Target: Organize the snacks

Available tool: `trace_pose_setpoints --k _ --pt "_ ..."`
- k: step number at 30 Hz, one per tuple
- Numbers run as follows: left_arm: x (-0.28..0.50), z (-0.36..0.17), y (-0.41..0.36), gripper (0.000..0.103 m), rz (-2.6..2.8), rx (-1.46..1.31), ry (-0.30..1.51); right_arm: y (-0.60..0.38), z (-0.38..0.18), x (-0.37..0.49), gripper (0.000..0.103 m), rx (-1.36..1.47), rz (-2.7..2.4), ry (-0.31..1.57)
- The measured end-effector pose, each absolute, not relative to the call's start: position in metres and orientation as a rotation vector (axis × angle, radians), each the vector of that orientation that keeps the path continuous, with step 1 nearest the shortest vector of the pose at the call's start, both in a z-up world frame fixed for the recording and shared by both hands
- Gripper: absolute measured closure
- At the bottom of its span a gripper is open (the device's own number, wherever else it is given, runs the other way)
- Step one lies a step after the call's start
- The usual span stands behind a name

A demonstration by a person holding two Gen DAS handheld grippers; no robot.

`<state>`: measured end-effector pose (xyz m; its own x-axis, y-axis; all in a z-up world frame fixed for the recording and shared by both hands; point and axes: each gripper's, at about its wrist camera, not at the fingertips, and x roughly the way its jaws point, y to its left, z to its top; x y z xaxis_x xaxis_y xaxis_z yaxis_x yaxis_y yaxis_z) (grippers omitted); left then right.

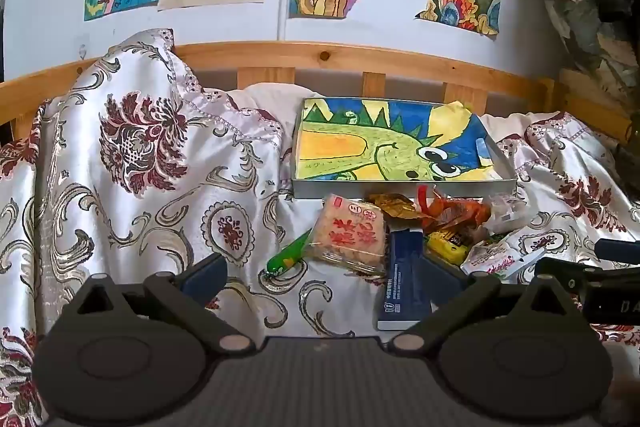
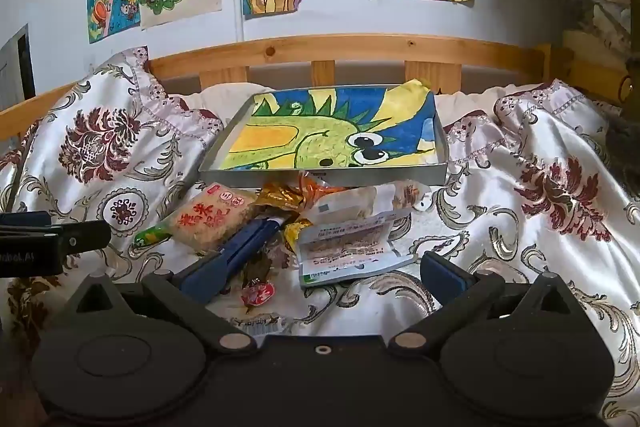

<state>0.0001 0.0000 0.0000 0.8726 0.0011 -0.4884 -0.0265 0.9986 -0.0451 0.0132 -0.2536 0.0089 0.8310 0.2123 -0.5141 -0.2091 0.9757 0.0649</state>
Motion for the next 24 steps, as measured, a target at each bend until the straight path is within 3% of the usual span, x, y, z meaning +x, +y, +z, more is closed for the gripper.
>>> trace_pose_setpoints --k 24 --pt "0.003 -0.008 0.004 0.0 0.034 -0.052 0.561 -0.252 0.0 0.02 0.001 0.019 0.217 0.637"
